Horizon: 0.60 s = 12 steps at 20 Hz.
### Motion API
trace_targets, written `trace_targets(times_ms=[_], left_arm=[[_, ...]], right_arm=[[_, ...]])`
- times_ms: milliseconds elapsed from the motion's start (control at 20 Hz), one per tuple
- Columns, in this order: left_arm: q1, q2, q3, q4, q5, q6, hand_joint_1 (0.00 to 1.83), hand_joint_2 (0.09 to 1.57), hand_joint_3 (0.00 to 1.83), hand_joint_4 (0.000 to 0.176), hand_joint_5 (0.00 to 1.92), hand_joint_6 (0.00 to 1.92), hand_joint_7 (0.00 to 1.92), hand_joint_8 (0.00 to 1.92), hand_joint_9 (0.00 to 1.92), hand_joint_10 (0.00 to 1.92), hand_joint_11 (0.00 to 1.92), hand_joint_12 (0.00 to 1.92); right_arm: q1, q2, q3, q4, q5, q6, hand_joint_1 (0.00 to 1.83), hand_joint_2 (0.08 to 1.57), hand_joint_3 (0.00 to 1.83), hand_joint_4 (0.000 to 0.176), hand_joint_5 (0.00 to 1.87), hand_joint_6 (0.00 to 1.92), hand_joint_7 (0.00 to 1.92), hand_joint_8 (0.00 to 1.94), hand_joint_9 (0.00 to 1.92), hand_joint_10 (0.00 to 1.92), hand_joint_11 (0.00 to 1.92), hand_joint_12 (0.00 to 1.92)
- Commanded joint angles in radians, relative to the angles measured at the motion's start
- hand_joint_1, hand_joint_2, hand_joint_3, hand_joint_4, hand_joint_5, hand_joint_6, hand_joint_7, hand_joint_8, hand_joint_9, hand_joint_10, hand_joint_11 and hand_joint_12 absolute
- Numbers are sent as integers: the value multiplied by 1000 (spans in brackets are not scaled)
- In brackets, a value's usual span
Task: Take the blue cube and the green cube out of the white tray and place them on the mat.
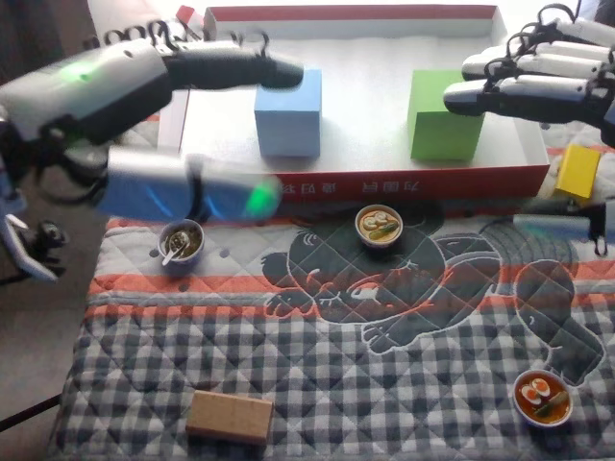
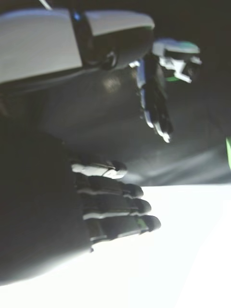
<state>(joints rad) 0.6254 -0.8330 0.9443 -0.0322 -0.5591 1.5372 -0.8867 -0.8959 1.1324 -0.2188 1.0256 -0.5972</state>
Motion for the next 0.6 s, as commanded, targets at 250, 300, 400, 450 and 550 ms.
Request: trace_targets(times_ms=[250, 300, 400, 450, 550], left_arm=[[-35, -65, 82, -80, -80, 5, 482, 1003, 0, 176, 277, 4, 208, 7, 141, 8, 0, 204], [-49, -79, 97, -95, -73, 18, 403, 1001, 0, 176, 281, 5, 175, 3, 96, 4, 0, 40], [-96, -125, 129, -164, -43, 153, 369, 1011, 2, 176, 260, 0, 149, 0, 69, 0, 0, 1], [-112, -144, 140, -196, -29, 220, 409, 1007, 0, 176, 254, 0, 145, 0, 66, 0, 0, 0], [-136, -188, 173, -258, -4, 332, 493, 987, 0, 176, 234, 0, 183, 11, 107, 13, 0, 0]], right_arm=[[85, -69, 70, 84, 81, 6, 784, 1032, 0, 115, 201, 0, 218, 0, 199, 0, 0, 565], [107, -84, 86, 85, 65, 6, 772, 1021, 0, 119, 156, 0, 173, 0, 161, 0, 0, 503], [162, -123, 130, 85, 9, 6, 762, 1008, 0, 120, 120, 0, 118, 1, 89, 2, 0, 332], [183, -141, 150, 85, -21, 6, 780, 1013, 0, 132, 102, 1, 85, 2, 39, 3, 0, 219], [229, -185, 203, 85, -88, 6, 693, 1000, 0, 135, 121, 1, 181, 7, 142, 3, 0, 616]])
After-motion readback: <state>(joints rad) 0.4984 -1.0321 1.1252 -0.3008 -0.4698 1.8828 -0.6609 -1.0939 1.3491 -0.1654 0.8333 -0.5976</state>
